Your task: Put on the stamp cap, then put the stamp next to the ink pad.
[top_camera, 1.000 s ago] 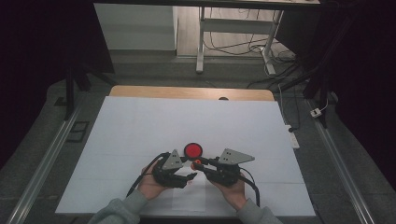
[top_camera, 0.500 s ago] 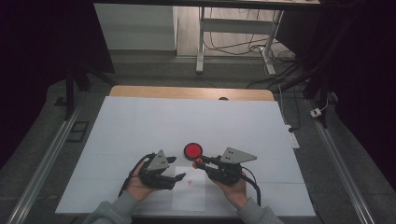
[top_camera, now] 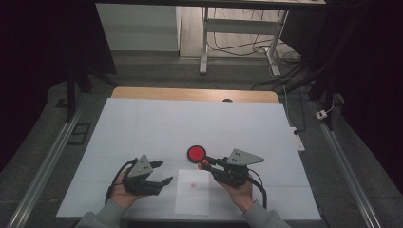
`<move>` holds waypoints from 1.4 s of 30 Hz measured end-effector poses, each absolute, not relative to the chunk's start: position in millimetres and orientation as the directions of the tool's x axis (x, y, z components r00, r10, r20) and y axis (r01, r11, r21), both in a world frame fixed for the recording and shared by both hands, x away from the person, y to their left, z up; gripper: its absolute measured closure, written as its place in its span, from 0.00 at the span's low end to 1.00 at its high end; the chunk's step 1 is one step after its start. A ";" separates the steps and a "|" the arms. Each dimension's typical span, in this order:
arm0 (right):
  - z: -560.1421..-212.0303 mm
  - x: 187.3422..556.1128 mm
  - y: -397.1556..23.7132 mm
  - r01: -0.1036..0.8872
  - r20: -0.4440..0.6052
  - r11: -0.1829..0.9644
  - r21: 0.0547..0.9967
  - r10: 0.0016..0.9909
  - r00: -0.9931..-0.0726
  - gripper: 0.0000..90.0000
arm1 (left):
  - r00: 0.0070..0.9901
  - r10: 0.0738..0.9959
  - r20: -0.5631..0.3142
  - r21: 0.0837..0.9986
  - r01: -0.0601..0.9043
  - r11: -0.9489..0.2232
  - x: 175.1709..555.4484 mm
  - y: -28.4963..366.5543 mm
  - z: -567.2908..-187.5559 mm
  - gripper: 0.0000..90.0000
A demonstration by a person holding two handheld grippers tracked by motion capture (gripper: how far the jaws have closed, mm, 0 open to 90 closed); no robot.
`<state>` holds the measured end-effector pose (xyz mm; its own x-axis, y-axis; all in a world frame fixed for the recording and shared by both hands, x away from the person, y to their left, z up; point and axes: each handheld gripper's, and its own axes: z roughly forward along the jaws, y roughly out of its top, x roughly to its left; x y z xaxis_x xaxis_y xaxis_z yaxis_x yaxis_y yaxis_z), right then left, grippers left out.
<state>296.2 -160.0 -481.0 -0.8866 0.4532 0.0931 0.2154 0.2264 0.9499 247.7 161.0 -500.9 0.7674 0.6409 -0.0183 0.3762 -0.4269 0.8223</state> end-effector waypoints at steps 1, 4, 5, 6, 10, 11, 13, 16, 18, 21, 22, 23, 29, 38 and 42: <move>-480.8 296.4 -160.3 0.215 0.092 0.227 0.950 0.454 -0.886 0.81 | 0.764 0.645 -0.019 0.823 0.379 -0.424 246.5 164.1 -501.3 0.34; -480.5 297.0 -161.2 0.212 0.086 0.230 0.950 0.460 -0.884 0.81 | 0.750 0.661 -0.024 0.824 0.389 -0.412 241.8 173.3 -503.8 0.34; -480.3 297.3 -161.6 0.212 0.085 0.231 0.950 0.460 -0.884 0.81 | 0.747 0.665 -0.024 0.824 0.391 -0.410 240.7 175.4 -504.5 0.34; -480.3 297.5 -161.9 0.212 0.085 0.231 0.950 0.461 -0.883 0.81 | 0.742 0.669 -0.025 0.823 0.395 -0.408 239.5 178.6 -505.2 0.34; -479.6 298.4 -163.8 0.208 0.078 0.235 0.949 0.467 -0.881 0.81 | 0.719 0.694 -0.028 0.823 0.411 -0.392 235.2 191.9 -507.5 0.34; -479.2 298.6 -164.6 0.207 0.075 0.237 0.949 0.470 -0.880 0.81 | 0.716 0.698 -0.025 0.822 0.412 -0.393 234.2 194.1 -507.5 0.34; -478.6 298.9 -165.7 0.203 0.067 0.240 0.949 0.475 -0.877 0.81 | 0.704 0.710 -0.011 0.821 0.411 -0.395 231.4 199.5 -508.1 0.34; -477.5 300.3 -168.4 0.204 0.067 0.238 0.950 0.480 -0.875 0.81 | 0.688 0.725 -0.020 0.823 0.424 -0.379 228.5 209.8 -509.8 0.34; -477.0 301.0 -169.6 0.204 0.067 0.236 0.950 0.484 -0.872 0.81 | 0.677 0.735 -0.032 0.822 0.437 -0.366 227.0 215.5 -512.0 0.34; -476.3 302.1 -171.5 0.207 0.071 0.230 0.951 0.490 -0.869 0.81 | 0.669 0.742 -0.042 0.815 0.453 -0.363 225.7 219.5 -516.8 0.34; -476.1 302.3 -171.9 0.207 0.071 0.229 0.951 0.491 -0.868 0.81 | 0.669 0.742 -0.044 0.812 0.457 -0.364 225.8 219.9 -518.1 0.34; -475.9 302.4 -172.2 0.207 0.071 0.229 0.951 0.492 -0.868 0.81 | 0.670 0.741 -0.046 0.809 0.461 -0.366 226.0 220.2 -518.7 0.34; -475.0 303.3 -173.9 0.205 0.067 0.228 0.952 0.496 -0.866 0.81 | 0.673 0.738 -0.044 0.806 0.460 -0.372 226.7 217.8 -519.3 0.33; -473.2 306.2 -176.9 0.203 0.062 0.227 0.953 0.509 -0.858 0.81 | 0.670 0.741 -0.047 0.809 0.461 -0.366 227.9 219.5 -519.7 0.33; -473.5 307.3 -176.8 0.199 0.052 0.235 0.951 0.515 -0.856 0.81 | 0.671 0.740 -0.048 0.807 0.462 -0.367 228.4 218.0 -520.6 0.33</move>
